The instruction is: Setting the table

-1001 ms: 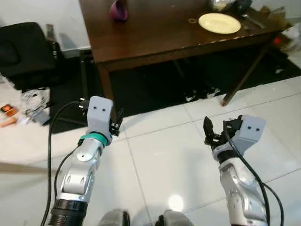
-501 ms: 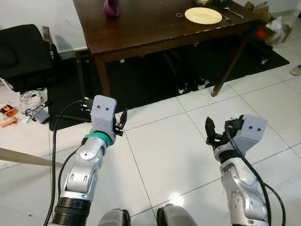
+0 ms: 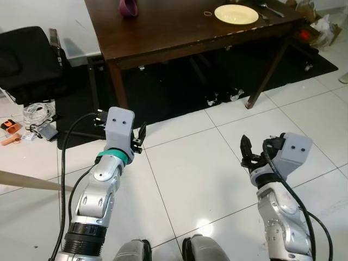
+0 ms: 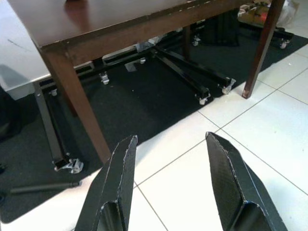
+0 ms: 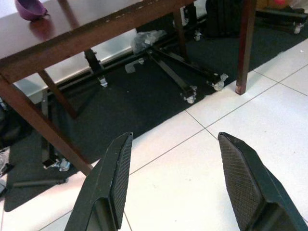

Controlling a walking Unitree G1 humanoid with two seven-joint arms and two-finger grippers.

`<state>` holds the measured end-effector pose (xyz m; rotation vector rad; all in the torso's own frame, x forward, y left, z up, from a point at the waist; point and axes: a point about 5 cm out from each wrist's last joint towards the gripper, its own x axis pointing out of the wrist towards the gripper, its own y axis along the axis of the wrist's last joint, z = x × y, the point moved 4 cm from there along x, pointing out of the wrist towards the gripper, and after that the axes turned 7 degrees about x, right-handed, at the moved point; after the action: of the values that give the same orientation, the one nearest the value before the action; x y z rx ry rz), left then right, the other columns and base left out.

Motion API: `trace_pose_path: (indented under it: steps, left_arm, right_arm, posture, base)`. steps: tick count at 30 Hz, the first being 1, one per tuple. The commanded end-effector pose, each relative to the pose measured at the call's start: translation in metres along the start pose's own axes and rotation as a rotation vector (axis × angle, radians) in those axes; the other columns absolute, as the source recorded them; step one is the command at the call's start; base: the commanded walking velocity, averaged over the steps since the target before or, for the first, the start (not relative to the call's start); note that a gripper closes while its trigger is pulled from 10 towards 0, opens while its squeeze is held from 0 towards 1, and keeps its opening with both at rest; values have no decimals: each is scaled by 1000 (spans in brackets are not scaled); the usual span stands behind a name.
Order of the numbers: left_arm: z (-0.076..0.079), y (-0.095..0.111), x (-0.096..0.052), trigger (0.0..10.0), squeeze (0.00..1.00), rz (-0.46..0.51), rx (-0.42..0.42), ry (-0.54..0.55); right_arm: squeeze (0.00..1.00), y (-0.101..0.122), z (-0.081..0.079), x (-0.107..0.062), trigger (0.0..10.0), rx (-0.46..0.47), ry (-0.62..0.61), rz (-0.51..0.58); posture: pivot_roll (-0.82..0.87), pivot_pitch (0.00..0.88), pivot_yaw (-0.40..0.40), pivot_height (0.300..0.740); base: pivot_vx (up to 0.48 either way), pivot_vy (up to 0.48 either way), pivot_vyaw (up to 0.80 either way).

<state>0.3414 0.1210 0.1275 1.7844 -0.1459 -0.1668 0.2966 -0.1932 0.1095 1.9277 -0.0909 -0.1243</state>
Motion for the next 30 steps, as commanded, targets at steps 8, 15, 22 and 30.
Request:
trace_pose_path:
  steps: [8,15,22,30]
  left_arm:
    - [5,-1,0,10000,0,6,15,-30]
    - [7,-1,1,10000,0,12,15,-33]
    - [7,-2,1,10000,0,15,16,-35]
    - [7,-2,1,10000,0,16,16,-34]
  right_arm:
    - [0,-7,5,-2,10000,8,-24,-19]
    - [0,-7,5,-2,10000,2,-20,-20]
    - [0,-7,5,-2,10000,0,-18,-20]
    - [0,-7,6,-2,10000,2,-19,-22]
  posture:
    - [-117,0,57,740]
    - [-117,0,56,740]
    - [-118,0,56,740]
    - [-118,0,57,740]
  base:
    - [480,0,-700]
    - [480,0,-800]
    - [480,0,-800]
    - [480,0,-200]
